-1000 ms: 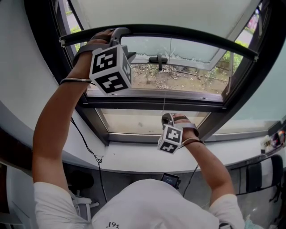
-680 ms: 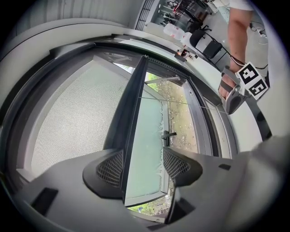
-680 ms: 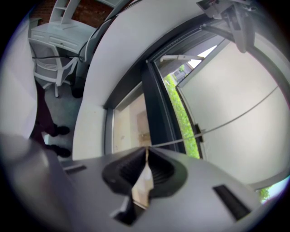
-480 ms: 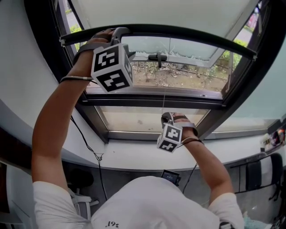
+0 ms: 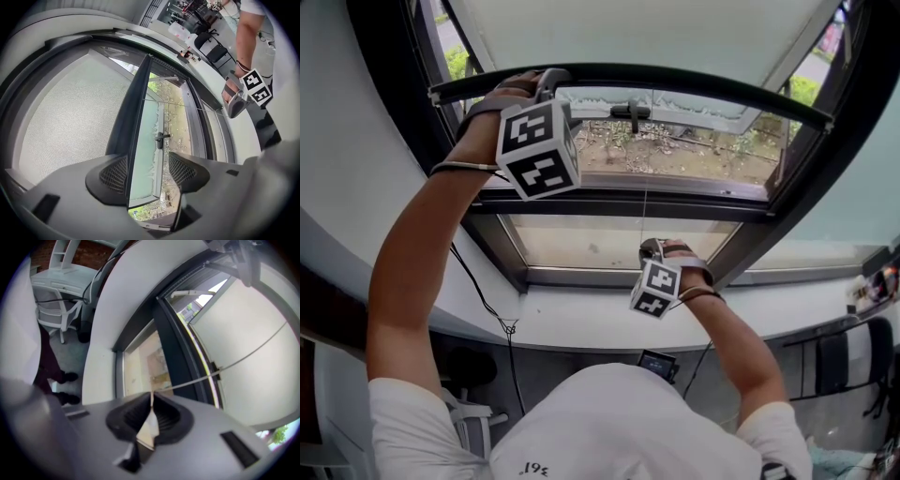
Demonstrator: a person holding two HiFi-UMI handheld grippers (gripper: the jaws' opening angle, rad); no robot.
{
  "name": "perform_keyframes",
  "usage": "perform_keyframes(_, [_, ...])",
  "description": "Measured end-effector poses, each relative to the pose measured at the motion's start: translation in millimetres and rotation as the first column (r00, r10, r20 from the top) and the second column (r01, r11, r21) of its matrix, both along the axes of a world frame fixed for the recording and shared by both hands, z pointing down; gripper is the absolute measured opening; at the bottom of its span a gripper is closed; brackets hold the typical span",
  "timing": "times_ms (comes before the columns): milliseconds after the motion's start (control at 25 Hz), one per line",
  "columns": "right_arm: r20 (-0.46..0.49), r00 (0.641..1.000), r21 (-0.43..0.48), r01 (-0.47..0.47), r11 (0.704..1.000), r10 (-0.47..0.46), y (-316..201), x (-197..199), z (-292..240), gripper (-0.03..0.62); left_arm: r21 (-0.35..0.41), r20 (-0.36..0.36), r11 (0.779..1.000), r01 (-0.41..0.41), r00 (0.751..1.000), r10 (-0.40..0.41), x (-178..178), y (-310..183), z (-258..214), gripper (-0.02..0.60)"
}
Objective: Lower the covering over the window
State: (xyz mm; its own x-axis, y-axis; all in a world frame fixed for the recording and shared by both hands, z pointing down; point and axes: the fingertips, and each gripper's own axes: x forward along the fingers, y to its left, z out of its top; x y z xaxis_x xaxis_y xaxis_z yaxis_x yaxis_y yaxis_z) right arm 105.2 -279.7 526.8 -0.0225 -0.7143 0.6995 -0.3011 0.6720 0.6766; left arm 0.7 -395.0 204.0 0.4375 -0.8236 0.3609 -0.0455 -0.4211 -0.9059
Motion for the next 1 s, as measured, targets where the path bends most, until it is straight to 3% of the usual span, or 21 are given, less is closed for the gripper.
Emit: perform_keyframes(1000, [0.044,0.998,-0.057,-0.036,0.998,0.039,13,4,31,0.029,-0.099,0.001,0.995,0.03,1.0,-0.03,1,4,34,0.267])
